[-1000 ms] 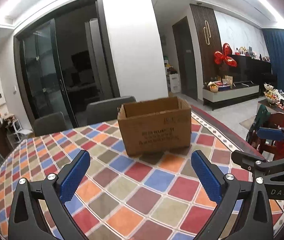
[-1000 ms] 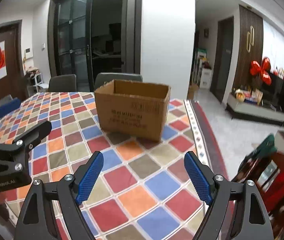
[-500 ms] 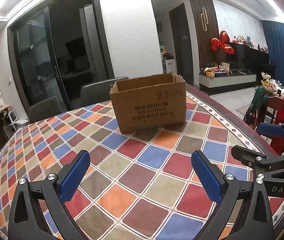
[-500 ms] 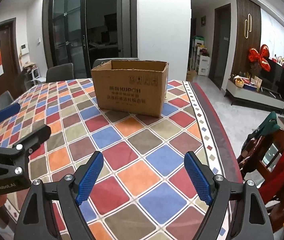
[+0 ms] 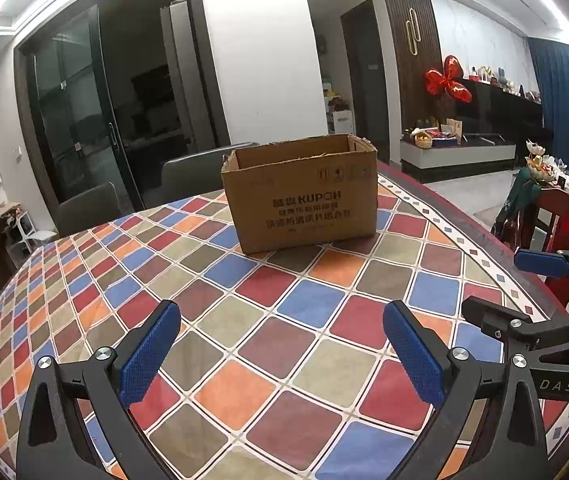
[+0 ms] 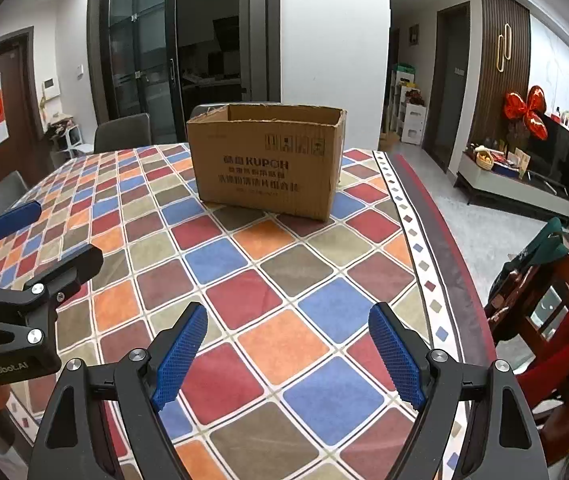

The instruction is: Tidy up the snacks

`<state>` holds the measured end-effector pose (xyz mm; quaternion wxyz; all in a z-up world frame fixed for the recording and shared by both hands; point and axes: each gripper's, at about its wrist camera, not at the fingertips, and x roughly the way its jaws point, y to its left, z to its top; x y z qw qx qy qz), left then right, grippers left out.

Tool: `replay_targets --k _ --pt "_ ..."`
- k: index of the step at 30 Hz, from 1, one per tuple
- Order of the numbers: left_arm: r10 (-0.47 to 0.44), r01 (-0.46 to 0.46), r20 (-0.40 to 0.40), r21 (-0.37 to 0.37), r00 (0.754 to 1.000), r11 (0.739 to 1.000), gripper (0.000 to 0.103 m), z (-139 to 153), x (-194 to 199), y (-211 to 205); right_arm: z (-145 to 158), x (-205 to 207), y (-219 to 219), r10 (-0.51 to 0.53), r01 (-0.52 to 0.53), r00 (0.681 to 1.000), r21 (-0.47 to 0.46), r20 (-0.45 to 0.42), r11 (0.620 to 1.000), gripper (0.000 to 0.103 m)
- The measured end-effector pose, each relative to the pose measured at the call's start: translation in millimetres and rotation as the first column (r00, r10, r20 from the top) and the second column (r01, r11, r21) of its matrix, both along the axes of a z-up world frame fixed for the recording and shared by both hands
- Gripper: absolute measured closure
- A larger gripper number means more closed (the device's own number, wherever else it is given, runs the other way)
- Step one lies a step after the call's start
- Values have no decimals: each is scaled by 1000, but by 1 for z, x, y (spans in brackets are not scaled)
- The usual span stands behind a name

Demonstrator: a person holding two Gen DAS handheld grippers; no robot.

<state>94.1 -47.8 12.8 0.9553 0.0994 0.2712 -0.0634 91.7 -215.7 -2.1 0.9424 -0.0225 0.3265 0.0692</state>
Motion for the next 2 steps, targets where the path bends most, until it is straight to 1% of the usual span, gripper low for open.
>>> replay_targets --k 2 --pt "0 0 3 7 1000 1000 0 -1 0 0 -1 1 1 1 -1 1000 0 -3 1000 20"
